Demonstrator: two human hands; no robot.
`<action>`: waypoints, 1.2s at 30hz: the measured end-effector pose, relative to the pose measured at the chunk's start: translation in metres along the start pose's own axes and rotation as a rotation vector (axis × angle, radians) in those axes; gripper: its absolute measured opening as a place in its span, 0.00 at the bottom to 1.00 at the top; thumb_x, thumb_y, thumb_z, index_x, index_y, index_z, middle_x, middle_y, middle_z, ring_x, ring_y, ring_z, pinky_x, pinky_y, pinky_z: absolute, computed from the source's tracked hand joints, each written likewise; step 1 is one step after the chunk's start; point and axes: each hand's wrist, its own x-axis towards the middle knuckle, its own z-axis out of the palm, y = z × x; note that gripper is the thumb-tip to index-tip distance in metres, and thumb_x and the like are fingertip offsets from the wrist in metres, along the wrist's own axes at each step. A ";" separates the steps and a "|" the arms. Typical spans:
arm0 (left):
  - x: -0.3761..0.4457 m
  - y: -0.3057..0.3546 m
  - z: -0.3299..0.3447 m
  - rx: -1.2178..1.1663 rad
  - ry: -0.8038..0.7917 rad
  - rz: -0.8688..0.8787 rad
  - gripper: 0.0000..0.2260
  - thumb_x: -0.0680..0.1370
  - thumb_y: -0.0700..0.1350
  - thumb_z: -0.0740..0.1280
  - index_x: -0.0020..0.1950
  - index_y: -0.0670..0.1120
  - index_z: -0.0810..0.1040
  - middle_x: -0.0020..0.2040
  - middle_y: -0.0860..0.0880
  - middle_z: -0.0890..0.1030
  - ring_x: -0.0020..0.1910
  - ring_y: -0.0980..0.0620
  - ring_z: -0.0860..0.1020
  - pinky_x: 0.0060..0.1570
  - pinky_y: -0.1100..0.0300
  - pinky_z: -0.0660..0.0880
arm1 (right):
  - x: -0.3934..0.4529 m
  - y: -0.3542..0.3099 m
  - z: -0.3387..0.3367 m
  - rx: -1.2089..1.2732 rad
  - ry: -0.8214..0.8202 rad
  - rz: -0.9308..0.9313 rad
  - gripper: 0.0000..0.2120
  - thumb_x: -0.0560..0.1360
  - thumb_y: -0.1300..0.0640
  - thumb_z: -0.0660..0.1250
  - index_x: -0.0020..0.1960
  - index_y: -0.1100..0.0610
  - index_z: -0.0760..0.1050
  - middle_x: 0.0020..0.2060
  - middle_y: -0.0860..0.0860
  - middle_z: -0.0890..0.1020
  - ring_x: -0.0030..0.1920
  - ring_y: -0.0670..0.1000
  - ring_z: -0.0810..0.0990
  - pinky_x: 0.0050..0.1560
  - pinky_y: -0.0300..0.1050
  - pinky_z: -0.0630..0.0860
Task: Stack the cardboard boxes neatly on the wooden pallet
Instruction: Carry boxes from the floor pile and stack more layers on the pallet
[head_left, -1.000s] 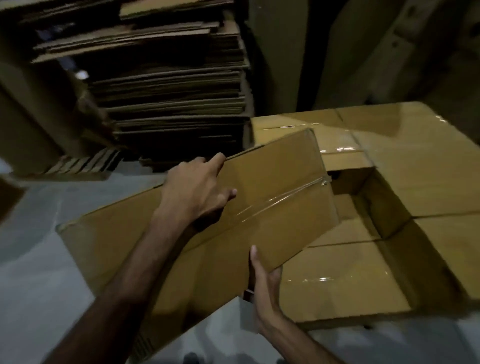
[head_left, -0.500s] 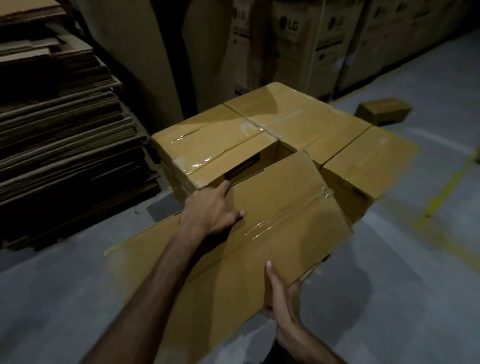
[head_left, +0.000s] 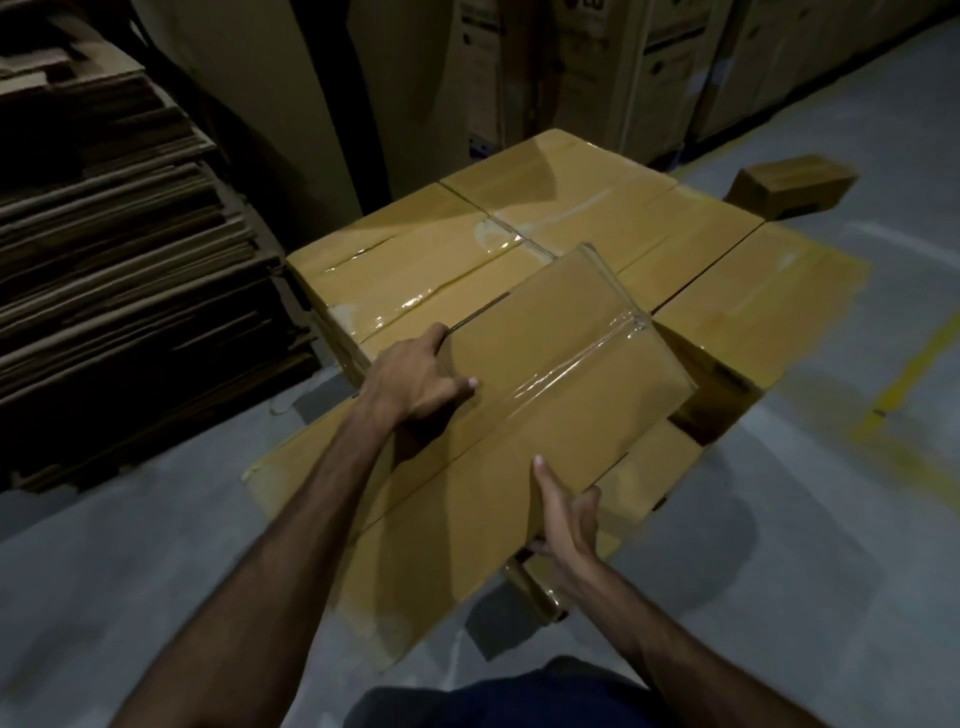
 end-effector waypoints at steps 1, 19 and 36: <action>0.007 0.001 0.003 0.003 -0.004 0.006 0.35 0.78 0.64 0.71 0.77 0.47 0.66 0.60 0.43 0.82 0.50 0.44 0.77 0.48 0.53 0.73 | 0.005 -0.005 0.000 -0.009 -0.003 0.001 0.64 0.47 0.14 0.71 0.74 0.45 0.61 0.66 0.56 0.77 0.61 0.64 0.79 0.59 0.69 0.80; 0.201 -0.049 0.076 -0.265 -0.361 0.023 0.38 0.74 0.65 0.73 0.80 0.52 0.65 0.70 0.45 0.79 0.65 0.39 0.78 0.63 0.47 0.76 | 0.105 -0.070 0.063 -0.174 0.299 0.080 0.48 0.67 0.25 0.72 0.73 0.54 0.63 0.64 0.57 0.79 0.56 0.62 0.80 0.50 0.59 0.84; 0.307 -0.113 0.131 -0.394 -0.439 -0.091 0.37 0.62 0.68 0.74 0.65 0.51 0.77 0.58 0.48 0.82 0.53 0.46 0.83 0.56 0.46 0.82 | 0.167 -0.128 0.115 -0.447 0.356 0.096 0.45 0.63 0.27 0.70 0.70 0.54 0.68 0.58 0.55 0.82 0.54 0.61 0.83 0.49 0.57 0.85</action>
